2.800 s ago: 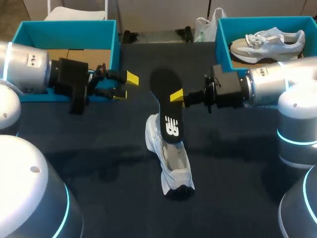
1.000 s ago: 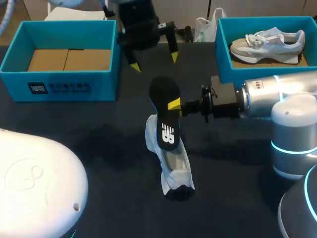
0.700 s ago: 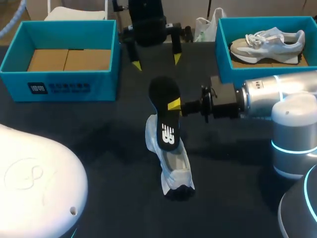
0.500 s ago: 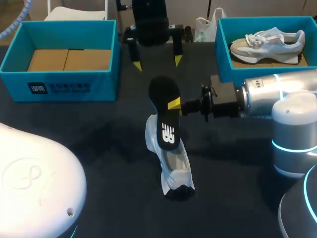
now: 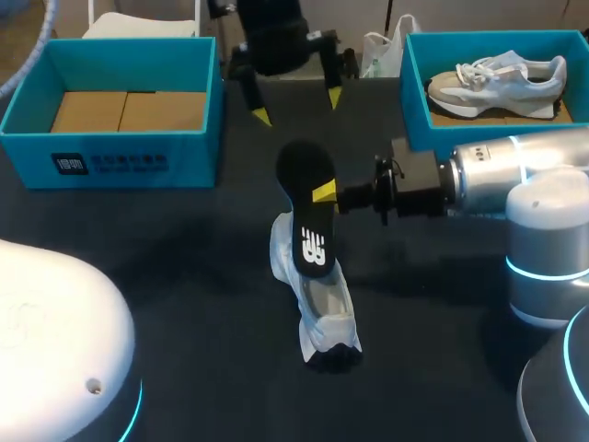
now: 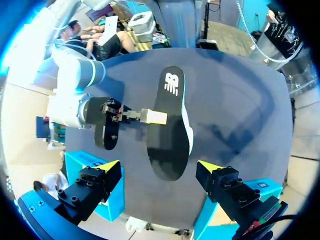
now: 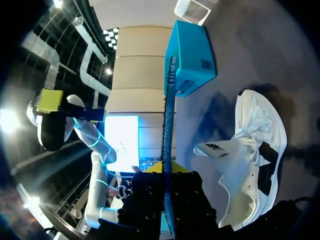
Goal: Take the shoe out of the shoebox, open the shoe tongue, remove and reinsert the insole, then place the shoe into the shoebox
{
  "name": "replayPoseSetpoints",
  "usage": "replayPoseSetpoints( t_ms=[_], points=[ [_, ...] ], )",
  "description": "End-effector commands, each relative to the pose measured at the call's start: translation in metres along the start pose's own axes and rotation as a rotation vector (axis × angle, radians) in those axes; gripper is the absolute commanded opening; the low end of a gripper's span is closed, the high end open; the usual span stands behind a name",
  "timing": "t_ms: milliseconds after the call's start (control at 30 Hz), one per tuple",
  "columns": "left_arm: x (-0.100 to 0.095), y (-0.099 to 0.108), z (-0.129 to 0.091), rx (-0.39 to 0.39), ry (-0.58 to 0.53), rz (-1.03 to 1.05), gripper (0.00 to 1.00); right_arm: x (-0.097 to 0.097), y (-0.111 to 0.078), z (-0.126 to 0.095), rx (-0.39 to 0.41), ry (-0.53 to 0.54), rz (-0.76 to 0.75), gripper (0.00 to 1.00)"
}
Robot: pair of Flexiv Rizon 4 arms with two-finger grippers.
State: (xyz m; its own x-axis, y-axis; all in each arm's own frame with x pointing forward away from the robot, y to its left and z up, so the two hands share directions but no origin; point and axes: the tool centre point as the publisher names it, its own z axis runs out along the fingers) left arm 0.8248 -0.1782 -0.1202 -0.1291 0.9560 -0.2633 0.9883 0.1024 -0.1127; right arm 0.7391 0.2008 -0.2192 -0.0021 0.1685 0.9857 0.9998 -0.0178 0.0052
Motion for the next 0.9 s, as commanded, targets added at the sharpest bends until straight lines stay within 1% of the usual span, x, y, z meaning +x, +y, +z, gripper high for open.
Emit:
replayPoseSetpoints(
  t_ms=[33,100,133,167,533,600,633,767,800,900],
  points=[
    [0.037,-0.003,0.000,0.045,-0.320,-0.026,1.00,0.003,0.000,-0.001,0.002,-0.005,0.000,0.00],
    [0.047,-0.006,0.001,0.091,-0.417,-0.049,1.00,0.004,0.000,-0.002,0.003,-0.006,-0.001,0.00],
    [0.050,-0.009,0.001,0.099,-0.438,-0.039,1.00,0.005,0.000,-0.002,0.003,-0.005,-0.002,0.00],
    [0.053,-0.015,0.002,0.084,-0.407,0.002,1.00,0.005,0.000,-0.002,0.003,-0.004,-0.004,0.00],
    [0.053,-0.015,0.002,0.084,-0.407,0.002,1.00,0.013,-0.001,-0.003,0.005,-0.002,-0.008,0.00],
    [0.058,-0.020,0.001,0.075,-0.513,0.026,1.00,0.015,0.000,-0.004,0.004,0.001,-0.013,0.00],
    [0.060,-0.020,0.003,0.089,-0.571,0.032,1.00,0.015,0.000,-0.004,0.003,0.002,-0.014,0.00],
    [0.074,-0.022,0.006,0.197,-0.860,0.057,1.00,0.020,0.002,-0.004,0.007,0.001,-0.016,0.00],
    [0.076,-0.023,0.008,0.211,-0.883,0.053,1.00,0.021,0.002,-0.005,0.007,0.001,-0.017,0.00],
    [0.078,-0.023,0.010,0.202,-0.886,0.051,1.00,0.027,0.003,-0.007,0.011,-0.002,-0.022,0.00]
  ],
)
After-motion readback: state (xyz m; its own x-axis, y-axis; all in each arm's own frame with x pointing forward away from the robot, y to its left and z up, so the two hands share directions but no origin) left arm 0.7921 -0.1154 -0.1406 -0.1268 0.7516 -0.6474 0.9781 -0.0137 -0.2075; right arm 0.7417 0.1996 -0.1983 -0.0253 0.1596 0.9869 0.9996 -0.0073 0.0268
